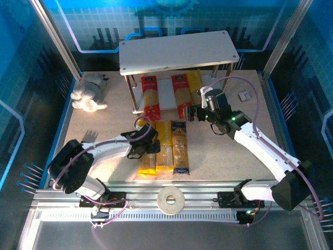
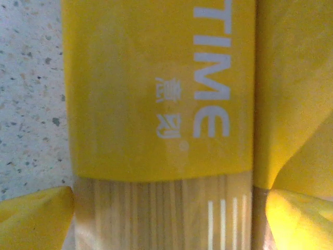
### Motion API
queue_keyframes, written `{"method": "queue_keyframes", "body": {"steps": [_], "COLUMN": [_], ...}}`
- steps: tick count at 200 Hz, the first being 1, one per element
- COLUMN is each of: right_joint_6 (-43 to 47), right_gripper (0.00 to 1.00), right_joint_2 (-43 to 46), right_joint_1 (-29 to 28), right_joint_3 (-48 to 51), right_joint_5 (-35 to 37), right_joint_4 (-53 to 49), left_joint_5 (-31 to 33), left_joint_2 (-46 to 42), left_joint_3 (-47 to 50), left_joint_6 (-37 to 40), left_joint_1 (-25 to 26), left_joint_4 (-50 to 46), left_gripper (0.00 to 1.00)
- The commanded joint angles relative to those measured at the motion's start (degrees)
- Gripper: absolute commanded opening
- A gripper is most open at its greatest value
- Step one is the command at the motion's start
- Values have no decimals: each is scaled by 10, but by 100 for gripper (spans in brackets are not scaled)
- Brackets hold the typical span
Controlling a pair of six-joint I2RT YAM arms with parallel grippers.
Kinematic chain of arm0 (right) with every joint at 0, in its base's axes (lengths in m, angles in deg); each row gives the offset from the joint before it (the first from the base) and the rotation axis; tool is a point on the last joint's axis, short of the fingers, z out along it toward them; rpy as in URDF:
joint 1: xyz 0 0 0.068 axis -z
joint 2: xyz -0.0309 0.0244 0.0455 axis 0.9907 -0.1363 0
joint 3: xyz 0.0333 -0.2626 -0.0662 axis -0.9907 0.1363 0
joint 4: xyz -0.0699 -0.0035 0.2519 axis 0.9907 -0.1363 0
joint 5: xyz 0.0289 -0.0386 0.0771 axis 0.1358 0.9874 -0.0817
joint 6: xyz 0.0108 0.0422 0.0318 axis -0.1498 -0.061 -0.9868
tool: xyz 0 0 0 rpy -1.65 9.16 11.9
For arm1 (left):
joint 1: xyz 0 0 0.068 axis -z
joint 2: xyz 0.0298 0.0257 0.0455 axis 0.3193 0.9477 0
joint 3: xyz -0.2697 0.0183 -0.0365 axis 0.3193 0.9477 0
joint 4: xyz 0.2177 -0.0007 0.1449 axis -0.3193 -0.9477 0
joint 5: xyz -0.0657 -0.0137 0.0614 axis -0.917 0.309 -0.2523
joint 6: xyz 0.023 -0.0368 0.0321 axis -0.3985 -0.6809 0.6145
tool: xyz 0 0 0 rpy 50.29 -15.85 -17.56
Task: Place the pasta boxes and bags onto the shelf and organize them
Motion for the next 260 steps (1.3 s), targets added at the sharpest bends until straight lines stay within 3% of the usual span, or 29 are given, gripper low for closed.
{"method": "queue_keyframes", "body": {"steps": [1,33,85,119,134,163,214,260], "right_joint_6": [3,4,4,3,3,2,-1,-1], "right_gripper": [100,100,100,100,100,100,100,100], "right_joint_2": [18,23,16,14,18,28,42,41], "right_joint_1": [-2,4,13,13,13,13,13,14], "right_joint_3": [13,21,22,14,13,15,19,19], "right_joint_5": [-3,-7,-19,-23,-23,-22,-24,-20], "right_joint_4": [-2,-1,3,1,1,0,2,-2], "left_joint_5": [18,37,21,-16,-24,-34,-44,-60], "left_joint_2": [29,43,20,10,-7,-74,-252,-335], "left_joint_3": [-10,-6,41,32,31,39,27,-62], "left_joint_6": [-21,-25,-25,-1,0,-5,-25,-24], "left_joint_1": [3,1,-27,-29,-29,-26,-15,8], "left_joint_4": [19,3,8,-7,-21,-62,-223,-331], "left_gripper": [95,90,59,26,0,0,0,0]}}
